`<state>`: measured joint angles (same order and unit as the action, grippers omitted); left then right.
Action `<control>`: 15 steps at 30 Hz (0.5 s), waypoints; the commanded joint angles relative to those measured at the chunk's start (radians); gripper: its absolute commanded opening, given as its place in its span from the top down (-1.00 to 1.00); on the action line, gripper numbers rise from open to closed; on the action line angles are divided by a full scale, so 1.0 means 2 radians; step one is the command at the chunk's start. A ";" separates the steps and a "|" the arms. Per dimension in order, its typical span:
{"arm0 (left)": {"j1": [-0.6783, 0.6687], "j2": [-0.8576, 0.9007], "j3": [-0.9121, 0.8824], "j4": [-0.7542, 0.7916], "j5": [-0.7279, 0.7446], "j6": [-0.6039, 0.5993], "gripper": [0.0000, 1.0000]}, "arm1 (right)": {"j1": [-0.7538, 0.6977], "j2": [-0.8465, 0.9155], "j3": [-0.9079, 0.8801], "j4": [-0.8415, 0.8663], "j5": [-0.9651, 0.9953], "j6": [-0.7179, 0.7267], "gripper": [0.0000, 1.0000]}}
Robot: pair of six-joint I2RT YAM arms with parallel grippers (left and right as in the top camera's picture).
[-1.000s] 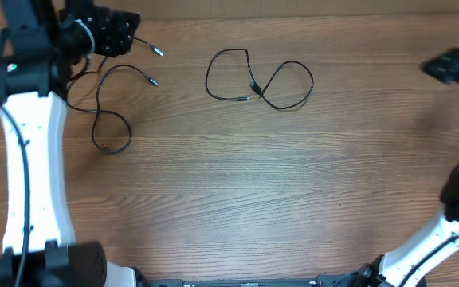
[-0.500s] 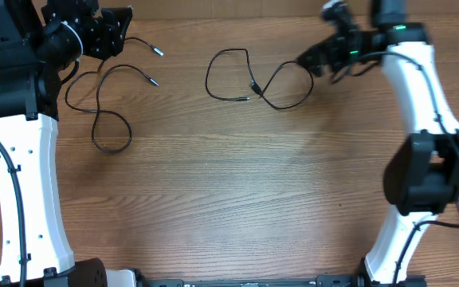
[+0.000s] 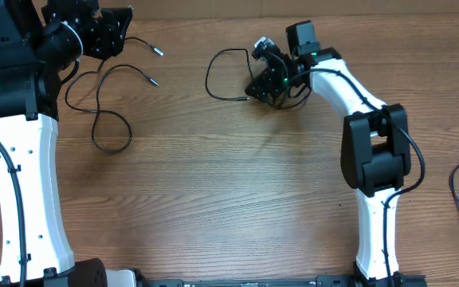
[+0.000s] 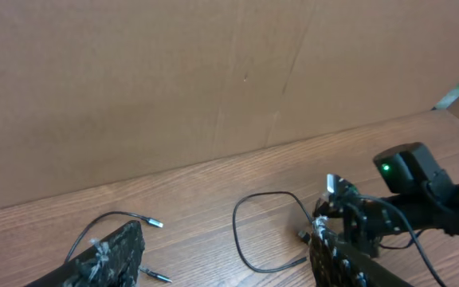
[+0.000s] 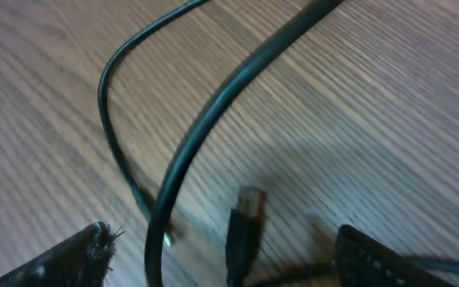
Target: Untangle cables
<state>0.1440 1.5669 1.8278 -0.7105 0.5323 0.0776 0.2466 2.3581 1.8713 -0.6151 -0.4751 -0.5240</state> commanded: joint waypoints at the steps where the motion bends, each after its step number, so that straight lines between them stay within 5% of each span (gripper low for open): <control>1: 0.001 -0.001 0.008 0.002 0.010 0.002 -0.32 | 0.005 0.010 0.001 0.014 0.002 0.002 -0.53; 2: 0.001 -0.001 0.008 0.002 0.010 0.002 -0.32 | 0.006 0.012 0.001 0.014 0.002 0.002 -0.25; 3: 0.001 -0.001 0.008 0.002 0.010 0.002 -0.32 | 0.007 0.014 0.000 0.014 0.002 0.012 0.50; 4: 0.001 -0.001 0.008 0.002 0.010 0.002 -0.32 | 0.007 0.014 0.000 0.014 0.002 0.014 0.86; 10: 0.001 -0.001 0.008 0.002 0.010 0.002 -0.31 | -0.003 0.013 0.012 0.019 0.008 0.018 0.92; 15: 0.001 -0.001 0.008 0.002 0.009 0.002 -0.32 | -0.041 -0.002 0.054 -0.018 0.134 0.066 0.92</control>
<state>0.1440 1.5669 1.8278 -0.7105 0.5323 0.0776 0.2310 2.3669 1.9068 -0.6304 -0.3775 -0.4500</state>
